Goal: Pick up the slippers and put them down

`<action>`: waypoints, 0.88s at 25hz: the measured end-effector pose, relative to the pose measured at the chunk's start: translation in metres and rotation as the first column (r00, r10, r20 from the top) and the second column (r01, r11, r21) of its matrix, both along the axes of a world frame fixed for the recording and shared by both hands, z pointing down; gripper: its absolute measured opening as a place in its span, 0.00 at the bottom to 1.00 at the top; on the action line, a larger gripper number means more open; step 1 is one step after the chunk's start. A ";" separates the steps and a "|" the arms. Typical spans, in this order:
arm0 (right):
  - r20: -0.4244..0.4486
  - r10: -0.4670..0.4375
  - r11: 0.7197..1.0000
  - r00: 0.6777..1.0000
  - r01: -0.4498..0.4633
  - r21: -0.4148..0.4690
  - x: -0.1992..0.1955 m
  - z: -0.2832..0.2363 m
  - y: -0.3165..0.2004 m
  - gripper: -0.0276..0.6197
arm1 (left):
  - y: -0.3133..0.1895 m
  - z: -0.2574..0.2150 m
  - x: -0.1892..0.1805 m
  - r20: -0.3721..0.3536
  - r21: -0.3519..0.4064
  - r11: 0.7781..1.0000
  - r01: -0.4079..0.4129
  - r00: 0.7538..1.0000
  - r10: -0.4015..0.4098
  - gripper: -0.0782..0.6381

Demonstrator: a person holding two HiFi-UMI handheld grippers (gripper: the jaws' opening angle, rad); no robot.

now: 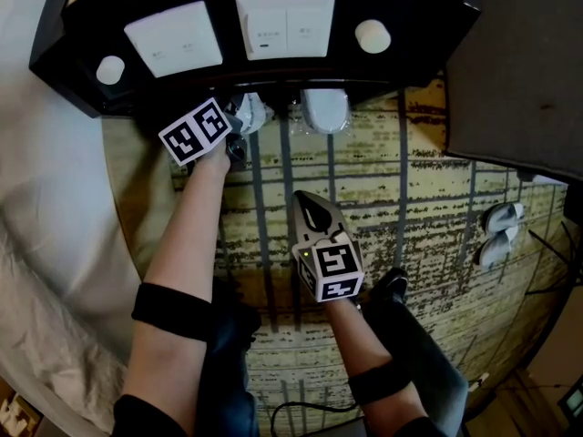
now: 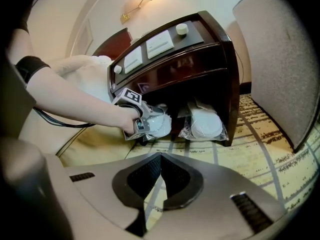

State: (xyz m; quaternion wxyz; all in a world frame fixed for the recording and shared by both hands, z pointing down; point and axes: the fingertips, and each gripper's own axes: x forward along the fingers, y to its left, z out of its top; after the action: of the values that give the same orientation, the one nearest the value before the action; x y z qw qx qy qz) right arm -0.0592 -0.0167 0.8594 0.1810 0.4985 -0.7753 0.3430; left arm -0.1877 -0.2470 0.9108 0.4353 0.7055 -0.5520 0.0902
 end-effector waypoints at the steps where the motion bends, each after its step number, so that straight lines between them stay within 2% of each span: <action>1: 0.002 0.003 1.000 1.000 -0.003 0.002 0.001 -0.001 -0.002 0.04 | 0.000 0.001 -0.001 0.015 0.002 1.000 0.004 1.000 -0.004 0.55; 5: 0.009 0.009 1.000 1.000 -0.009 0.002 0.003 -0.004 -0.005 0.04 | 0.004 -0.003 -0.001 0.122 0.036 0.998 -0.053 0.991 0.049 0.72; 9: 0.002 0.011 1.000 1.000 -0.011 -0.018 0.007 -0.010 0.002 0.04 | 0.016 -0.014 -0.001 0.199 0.037 0.993 -0.114 0.974 0.105 0.81; 14: 0.004 0.008 1.000 1.000 -0.008 -0.030 0.012 -0.052 0.010 0.04 | 0.057 -0.047 -0.024 0.323 -0.020 0.989 -0.144 0.936 0.143 0.82; 18: -0.001 -0.006 1.000 1.000 0.006 -0.031 0.015 -0.111 0.013 0.04 | 0.102 -0.095 -0.025 0.334 -0.057 0.977 -0.206 0.918 0.213 0.82; 22: -0.009 -0.021 1.000 1.000 0.021 -0.018 0.022 -0.195 0.013 0.04 | 0.159 -0.173 -0.020 0.340 -0.090 0.964 -0.250 0.902 0.266 0.80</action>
State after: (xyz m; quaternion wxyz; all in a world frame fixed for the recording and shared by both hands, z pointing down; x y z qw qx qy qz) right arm -0.0374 -0.0040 0.6647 0.1928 0.4904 -0.7765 0.3455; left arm -0.2082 -0.0879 0.7383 0.3302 0.7351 -0.5202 0.2829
